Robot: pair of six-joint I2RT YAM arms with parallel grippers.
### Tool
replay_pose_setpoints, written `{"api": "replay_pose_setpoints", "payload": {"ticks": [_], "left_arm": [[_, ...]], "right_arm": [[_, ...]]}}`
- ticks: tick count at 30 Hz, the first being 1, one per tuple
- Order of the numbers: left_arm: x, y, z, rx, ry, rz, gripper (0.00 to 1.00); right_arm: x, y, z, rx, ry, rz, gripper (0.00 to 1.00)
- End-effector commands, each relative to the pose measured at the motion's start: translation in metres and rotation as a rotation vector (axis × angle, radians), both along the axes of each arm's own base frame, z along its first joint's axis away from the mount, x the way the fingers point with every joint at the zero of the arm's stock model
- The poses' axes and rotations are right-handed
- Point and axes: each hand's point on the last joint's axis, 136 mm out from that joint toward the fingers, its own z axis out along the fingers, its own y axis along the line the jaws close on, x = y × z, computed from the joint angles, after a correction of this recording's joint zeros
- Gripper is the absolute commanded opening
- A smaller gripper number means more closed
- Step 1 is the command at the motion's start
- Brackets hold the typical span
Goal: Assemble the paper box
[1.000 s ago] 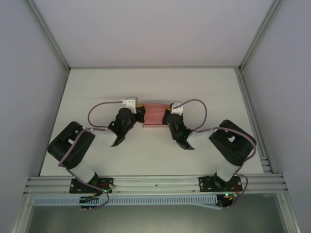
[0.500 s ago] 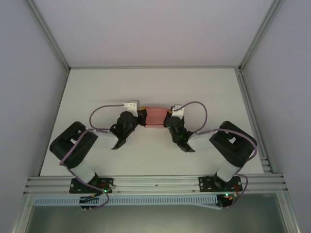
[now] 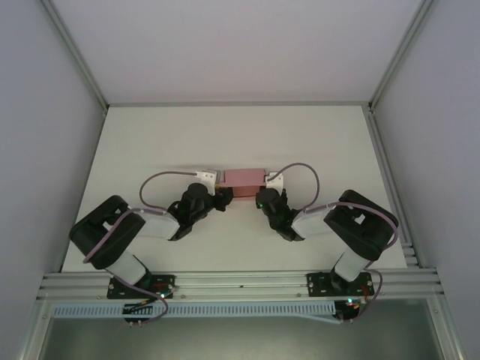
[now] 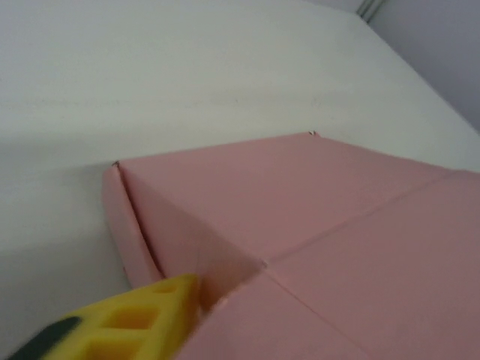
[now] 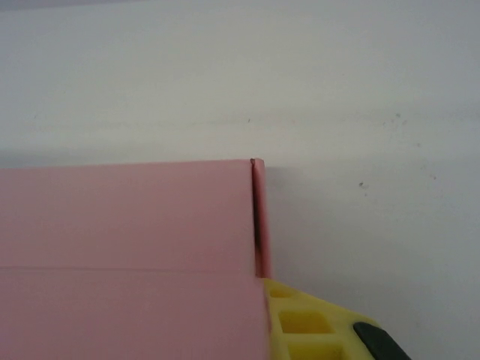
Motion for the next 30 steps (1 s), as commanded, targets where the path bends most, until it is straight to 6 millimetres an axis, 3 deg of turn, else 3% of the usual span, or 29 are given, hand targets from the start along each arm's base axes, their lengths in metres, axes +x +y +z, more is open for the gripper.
{"api": "replay_pose_setpoints", "payload": {"ticks": [1,2,6,12,16,21,23,25,28,30], "left_arm": [[-0.013,0.009,-0.004,0.088,0.055,-0.014,0.51],[-0.014,0.013,-0.004,0.107,0.064,-0.007,0.58],[-0.022,0.03,0.001,0.165,0.095,0.029,1.0],[-0.032,0.05,0.022,0.184,0.104,0.072,1.0],[-0.036,0.055,0.06,0.142,0.064,0.078,1.0],[-0.036,0.062,0.105,0.108,0.001,0.102,1.0],[-0.028,0.07,0.119,0.107,0.0,0.172,1.0],[-0.019,0.076,0.13,0.108,0.017,0.234,1.0],[-0.003,0.076,0.138,0.107,0.037,0.267,1.0],[0.007,0.074,0.132,0.114,0.069,0.273,1.0]], "right_arm": [[-0.008,0.004,0.0,0.013,0.025,0.022,0.17],[-0.008,0.004,0.001,0.009,0.023,0.021,0.19],[-0.008,-0.001,0.006,-0.002,0.02,0.001,0.25],[-0.013,-0.004,0.018,0.013,0.023,0.006,0.53],[-0.026,-0.003,0.029,0.025,0.041,0.071,0.61],[-0.047,-0.011,0.051,0.072,0.046,0.14,0.82],[-0.054,-0.012,0.069,0.102,0.018,0.178,0.87],[-0.06,-0.007,0.094,0.124,-0.034,0.251,1.0],[-0.071,0.013,0.13,0.102,-0.09,0.431,1.0],[-0.064,0.013,0.147,0.077,-0.098,0.41,1.0]]}}
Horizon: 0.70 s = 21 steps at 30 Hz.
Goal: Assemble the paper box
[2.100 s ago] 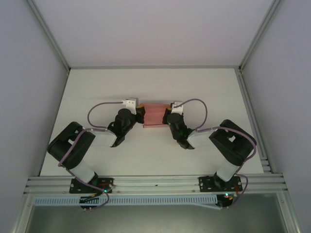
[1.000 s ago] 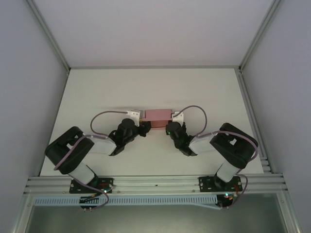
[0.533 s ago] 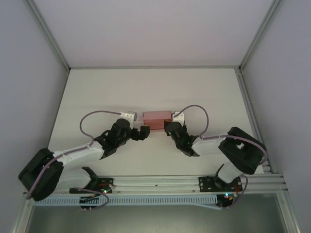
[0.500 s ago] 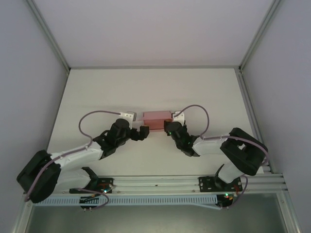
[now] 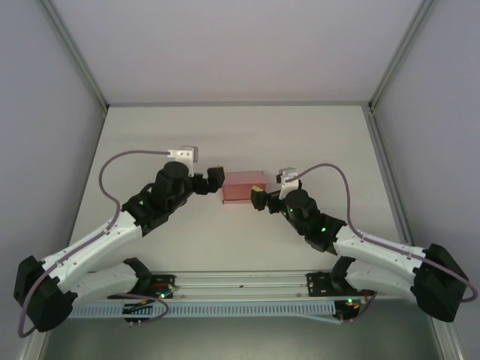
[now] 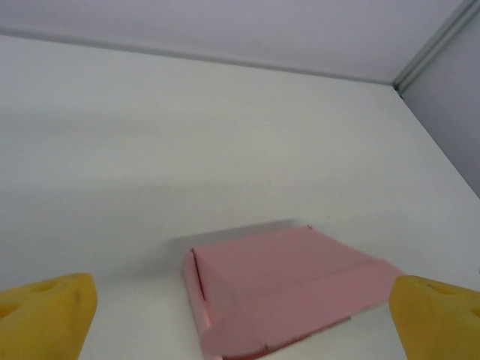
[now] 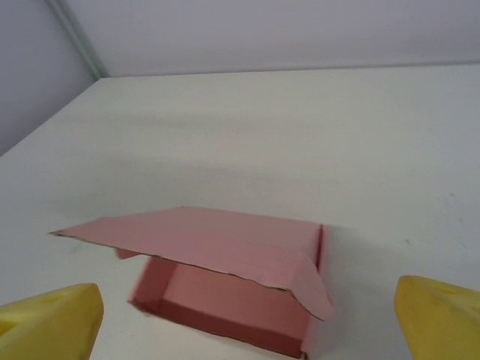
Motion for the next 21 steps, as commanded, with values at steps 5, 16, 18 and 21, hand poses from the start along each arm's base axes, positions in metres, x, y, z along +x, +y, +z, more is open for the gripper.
{"api": "replay_pose_setpoints", "payload": {"ticks": [5,16,18,21], "left_arm": [[0.037,-0.003,-0.048,0.012,0.205,0.002,1.0],[0.044,-0.026,-0.142,0.009,0.407,-0.101,1.0],[0.041,-0.029,-0.156,0.0,0.433,-0.118,0.97],[0.036,-0.033,-0.174,-0.009,0.475,-0.143,0.89]], "right_arm": [[0.056,-0.005,0.02,-0.063,0.165,-0.082,1.0],[0.098,0.003,-0.13,-0.219,0.642,-0.102,0.94],[0.091,0.001,-0.151,-0.216,0.685,-0.11,0.91],[0.082,-0.001,-0.171,-0.187,0.723,-0.123,0.88]]}}
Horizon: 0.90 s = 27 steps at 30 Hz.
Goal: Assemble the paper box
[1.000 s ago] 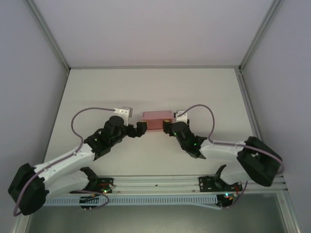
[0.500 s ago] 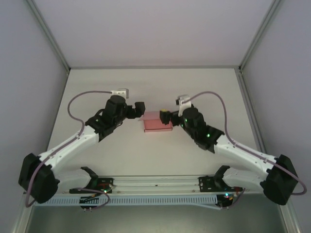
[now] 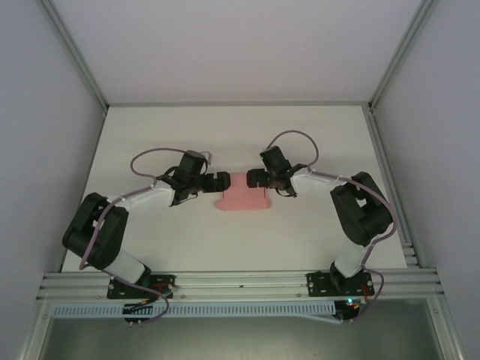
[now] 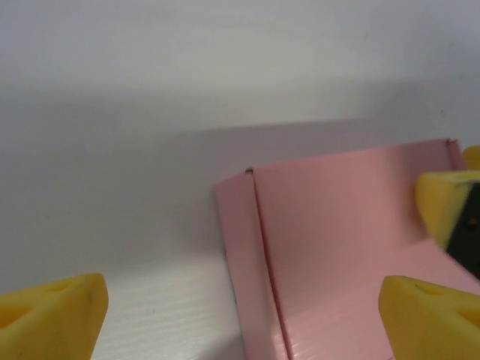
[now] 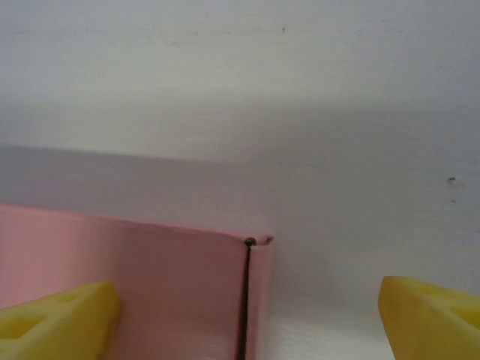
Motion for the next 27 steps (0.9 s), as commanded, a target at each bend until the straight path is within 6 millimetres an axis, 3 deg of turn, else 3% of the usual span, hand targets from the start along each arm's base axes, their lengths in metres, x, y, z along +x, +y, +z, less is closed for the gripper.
{"api": "replay_pose_setpoints", "payload": {"ticks": [1,8,13,17,22,27], "left_arm": [[-0.005,-0.01,-0.016,-0.058,0.044,-0.034,0.87],[-0.007,-0.014,-0.037,-0.09,0.1,-0.056,0.73],[-0.004,-0.022,-0.038,-0.13,0.111,-0.074,0.54],[-0.004,-0.02,-0.039,-0.166,0.119,-0.079,0.27],[-0.003,-0.01,-0.04,-0.211,0.123,-0.043,0.16],[-0.005,-0.003,-0.035,-0.289,0.12,-0.016,0.13]], "right_arm": [[-0.024,-0.006,-0.033,0.018,0.109,-0.018,0.88],[-0.028,-0.005,-0.037,0.052,0.101,-0.023,0.86],[-0.025,-0.006,-0.025,0.035,0.077,-0.006,0.86],[-0.019,-0.004,-0.006,0.04,0.041,-0.004,0.87],[-0.018,-0.004,0.024,0.117,0.023,-0.052,0.91],[-0.025,0.004,0.05,0.289,0.021,-0.076,0.96]]}}
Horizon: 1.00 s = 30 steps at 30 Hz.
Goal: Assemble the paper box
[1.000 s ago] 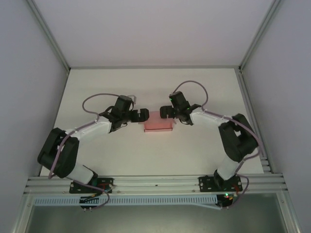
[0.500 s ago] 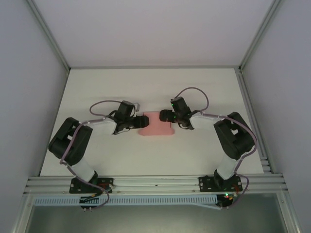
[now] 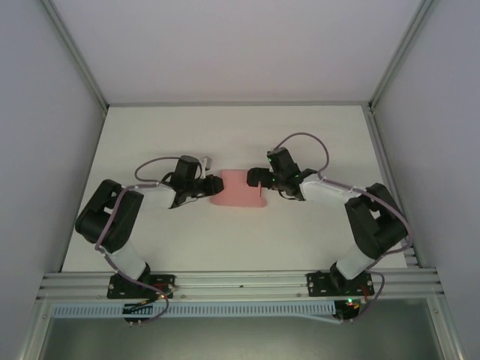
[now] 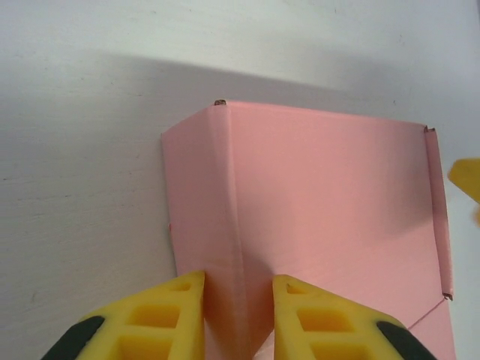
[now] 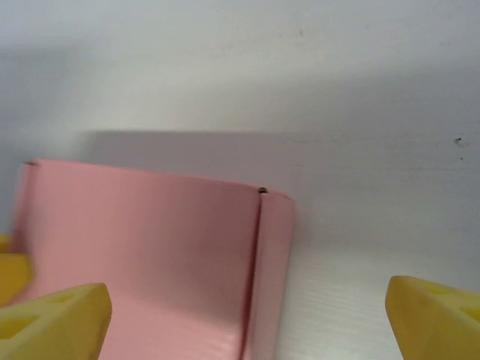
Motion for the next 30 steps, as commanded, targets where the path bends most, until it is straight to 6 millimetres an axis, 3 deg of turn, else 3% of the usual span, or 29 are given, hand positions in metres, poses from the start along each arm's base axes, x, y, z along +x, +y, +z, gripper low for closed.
{"api": "replay_pose_setpoints", "payload": {"ticks": [1,5,12,21,27,30], "left_arm": [[-0.008,0.01,-0.006,-0.06,0.042,0.026,0.13],[-0.01,0.013,0.005,-0.21,0.04,0.027,0.11],[-0.014,0.013,0.016,-0.328,0.005,0.003,0.07],[-0.016,0.015,0.021,-0.387,-0.005,0.007,0.07],[-0.013,0.013,0.03,-0.387,-0.045,-0.014,0.14],[-0.01,0.013,0.042,-0.37,-0.093,-0.036,0.31]], "right_arm": [[-0.008,0.004,0.017,0.141,0.027,-0.022,0.96],[-0.014,0.006,0.017,0.243,0.069,-0.025,0.96],[-0.022,0.016,-0.001,0.334,0.163,0.013,0.92],[-0.025,0.038,-0.003,0.456,0.213,0.079,0.83],[-0.026,0.052,0.02,0.586,0.184,0.138,0.51],[-0.025,0.049,0.027,0.573,0.162,0.132,0.36]]}}
